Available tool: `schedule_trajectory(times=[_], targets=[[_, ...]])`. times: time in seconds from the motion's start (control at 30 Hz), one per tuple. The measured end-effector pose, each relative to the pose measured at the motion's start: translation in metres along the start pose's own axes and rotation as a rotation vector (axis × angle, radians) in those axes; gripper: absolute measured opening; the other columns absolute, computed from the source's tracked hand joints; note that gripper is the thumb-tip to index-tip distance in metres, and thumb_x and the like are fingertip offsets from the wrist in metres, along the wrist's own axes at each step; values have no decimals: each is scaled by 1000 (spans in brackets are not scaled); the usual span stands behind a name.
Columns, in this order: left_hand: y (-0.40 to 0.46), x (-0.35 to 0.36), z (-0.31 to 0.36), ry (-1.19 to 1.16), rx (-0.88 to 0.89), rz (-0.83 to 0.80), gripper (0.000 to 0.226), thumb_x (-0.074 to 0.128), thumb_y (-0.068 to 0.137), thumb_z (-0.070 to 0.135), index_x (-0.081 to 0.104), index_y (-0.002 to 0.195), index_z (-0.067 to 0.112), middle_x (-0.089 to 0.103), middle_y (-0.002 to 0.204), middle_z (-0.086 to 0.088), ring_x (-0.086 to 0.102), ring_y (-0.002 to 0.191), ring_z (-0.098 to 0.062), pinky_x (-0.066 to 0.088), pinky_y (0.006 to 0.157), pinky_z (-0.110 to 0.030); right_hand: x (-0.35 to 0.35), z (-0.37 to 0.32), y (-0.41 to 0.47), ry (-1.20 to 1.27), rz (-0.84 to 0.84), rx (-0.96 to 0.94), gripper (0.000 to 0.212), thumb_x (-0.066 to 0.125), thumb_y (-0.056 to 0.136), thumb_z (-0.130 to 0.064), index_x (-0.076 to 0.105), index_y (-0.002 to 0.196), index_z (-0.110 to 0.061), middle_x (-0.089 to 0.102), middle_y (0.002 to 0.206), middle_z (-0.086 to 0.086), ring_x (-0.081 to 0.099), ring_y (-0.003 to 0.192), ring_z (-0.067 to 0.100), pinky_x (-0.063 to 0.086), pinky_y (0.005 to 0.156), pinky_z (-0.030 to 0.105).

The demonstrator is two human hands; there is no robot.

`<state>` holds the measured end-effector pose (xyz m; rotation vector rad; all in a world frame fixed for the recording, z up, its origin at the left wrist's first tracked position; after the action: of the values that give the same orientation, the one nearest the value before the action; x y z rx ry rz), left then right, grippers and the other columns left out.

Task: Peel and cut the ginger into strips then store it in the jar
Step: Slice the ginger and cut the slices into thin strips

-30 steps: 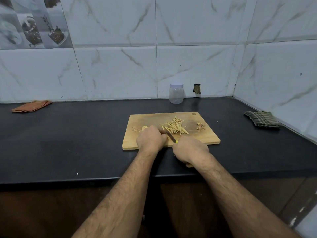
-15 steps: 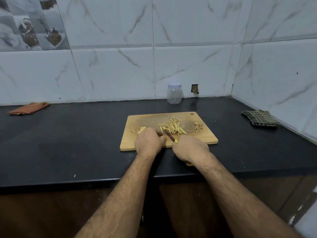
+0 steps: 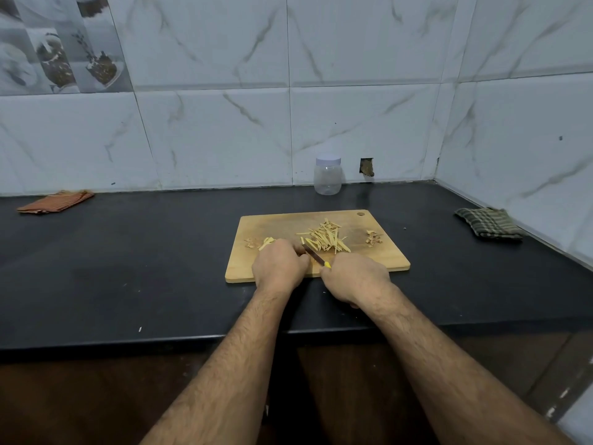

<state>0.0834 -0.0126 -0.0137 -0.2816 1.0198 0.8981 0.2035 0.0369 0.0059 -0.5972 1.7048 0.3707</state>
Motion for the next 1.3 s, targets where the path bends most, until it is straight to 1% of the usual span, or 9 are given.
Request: schedule_trajectory(times=[0.13,0.4,0.53,0.8,0.9,0.97,1.07,1.17,1.3], targets=[[0,0,1,6,2,-3,26,59,89,36,74,110,39,72,102,6,64,97,-20,48,73,-27,1,0,0,0,-5,-1,30,41,101,-36,63,111,-17,65,103,1,63,86,20,45,69,32],[-1,0,2,19,-3,6,24,60,89,38,74,109,38,72,99,5,64,94,-19,45,70,-27,-1,-1,-1,-8,-6,-10,26,40,101,-36,58,100,-17,64,101,2,64,86,22,45,69,33],[-2,-1,2,23,3,7,24,60,89,38,74,109,38,72,99,6,64,95,-19,48,71,-27,-1,-2,-3,-13,-13,-11,29,40,101,-35,62,108,-17,65,104,2,64,87,21,48,71,33],[-1,-1,3,34,14,1,24,59,91,36,74,109,38,72,101,7,64,94,-18,47,71,-27,-4,-5,-2,-41,-69,-3,28,42,102,-33,61,112,-15,65,109,4,65,92,22,53,81,36],[1,-1,3,46,26,-11,23,59,91,35,75,107,38,72,99,7,64,93,-18,49,72,-28,-5,-5,-2,-42,-79,-11,26,41,103,-34,58,104,-15,64,106,4,62,88,22,55,87,41],[2,-1,3,53,32,-13,23,58,91,34,75,107,37,72,98,7,64,91,-18,51,73,-28,-6,-5,-1,-43,-87,-11,25,40,103,-35,56,100,-16,63,102,3,60,82,20,55,88,41],[3,0,3,69,45,-4,24,56,93,32,75,108,36,72,101,7,64,93,-18,48,71,-28,-5,-7,-1,-42,-91,-9,27,41,103,-35,58,97,-15,63,92,2,57,71,17,56,82,38],[3,1,3,85,61,7,24,55,95,32,75,108,35,72,102,7,64,93,-18,46,69,-28,-3,-9,-1,-57,-73,-14,25,42,103,-34,57,93,-15,62,92,2,56,71,18,55,79,36],[4,2,2,93,51,10,24,55,95,32,75,107,33,72,100,6,64,92,-19,47,69,-28,-3,-10,-2,-82,-66,-19,23,42,103,-32,54,91,-16,60,93,2,51,65,17,54,79,35]])
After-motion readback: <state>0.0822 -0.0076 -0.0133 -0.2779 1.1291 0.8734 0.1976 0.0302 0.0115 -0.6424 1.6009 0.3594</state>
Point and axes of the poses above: each hand's wrist, its own y-axis towards the middle knuckle, its own x-axis out of the palm, z = x × y, the point moved 2 cm from there along y, towards the middle knuckle
